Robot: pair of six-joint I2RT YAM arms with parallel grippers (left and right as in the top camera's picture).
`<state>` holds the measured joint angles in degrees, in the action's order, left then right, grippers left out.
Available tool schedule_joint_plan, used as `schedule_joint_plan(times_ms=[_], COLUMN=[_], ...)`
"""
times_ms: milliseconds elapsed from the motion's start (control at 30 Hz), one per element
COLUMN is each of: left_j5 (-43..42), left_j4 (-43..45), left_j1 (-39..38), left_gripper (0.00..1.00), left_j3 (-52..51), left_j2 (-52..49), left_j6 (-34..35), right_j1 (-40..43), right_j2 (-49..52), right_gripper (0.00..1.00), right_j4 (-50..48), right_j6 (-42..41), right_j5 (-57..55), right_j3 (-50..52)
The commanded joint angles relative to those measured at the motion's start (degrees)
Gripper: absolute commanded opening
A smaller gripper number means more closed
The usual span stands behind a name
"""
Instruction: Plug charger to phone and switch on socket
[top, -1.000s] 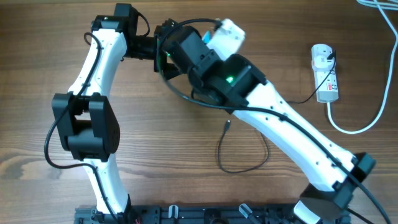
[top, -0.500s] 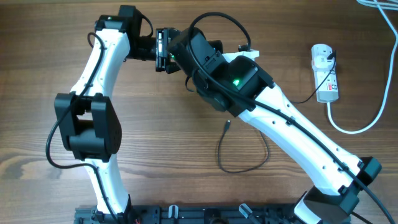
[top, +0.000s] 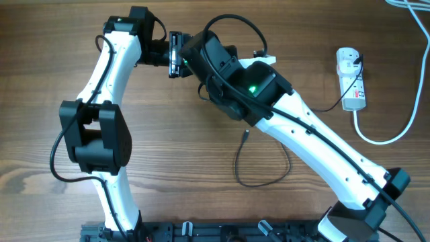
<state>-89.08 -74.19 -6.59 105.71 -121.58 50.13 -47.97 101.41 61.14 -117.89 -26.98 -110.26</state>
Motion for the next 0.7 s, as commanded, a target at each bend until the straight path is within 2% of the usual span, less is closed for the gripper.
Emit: schedule_joint_plan(times_ms=[0,67,133,167,233,267,300,367,400,433,533,600,667], left_j5=[-1.29,-1.29,-1.29,-1.29,-1.29,-1.29,-1.29,-1.29,-1.29,-1.29,-1.27,-1.27,-0.83], left_j4=[-0.22,-0.22,-0.22,-0.22,-0.22,-0.22,-0.22,-0.22,-0.22,-0.22,-0.15,1.44,5.75], left_j1=[-0.07,-0.07,-0.07,-0.07,-0.07,-0.07,-0.07,-0.07,-0.07,-0.07,-0.04,-0.04,-0.04], left_gripper=[0.5,0.48,0.33,0.29,0.32,0.27,0.24,0.08,0.04,0.04,0.04,0.04,0.04], left_j3=[0.81,0.81,0.81,0.81,0.81,0.81,0.81,0.81,0.81,0.81,0.81,0.81,0.81], left_j2=[1.49,1.49,1.49,1.49,1.49,1.49,1.49,1.49,1.49,1.49,1.49,1.49,1.49], left_j6=[0.26,0.26,0.26,0.28,0.28,0.28,0.28,0.31,0.31,0.31,0.24,0.0,-0.22], right_j1=[-0.07,-0.07,-0.07,-0.09,-0.09,-0.09,-0.09,-0.09,-0.09,-0.09,-0.07,-0.07,-0.04], right_j2=[0.72,0.72,0.72,0.72,0.72,0.72,0.72,0.72,0.72,0.72,0.7,-0.48,-3.34], right_gripper=[0.05,0.05,0.05,0.05,0.06,0.06,0.1,0.18,0.26,0.33,0.4,0.53,0.66], right_j4=[-1.62,-2.19,-2.16,-2.14,-2.19,-2.23,-2.27,-2.23,-2.21,-2.27,-2.05,-0.04,1.33], right_j6=[-0.79,-0.81,-0.79,-0.79,-0.79,-0.76,-0.72,-0.55,-0.46,0.46,2.49,2.54,7.63], right_j5=[-0.13,-0.13,-0.07,0.09,0.17,1.03,1.46,1.49,1.64,1.6,1.22,-0.68,-4.52], right_j3=[0.15,0.15,0.15,0.15,0.15,0.15,0.15,0.15,0.15,0.13,0.11,0.11,0.11])
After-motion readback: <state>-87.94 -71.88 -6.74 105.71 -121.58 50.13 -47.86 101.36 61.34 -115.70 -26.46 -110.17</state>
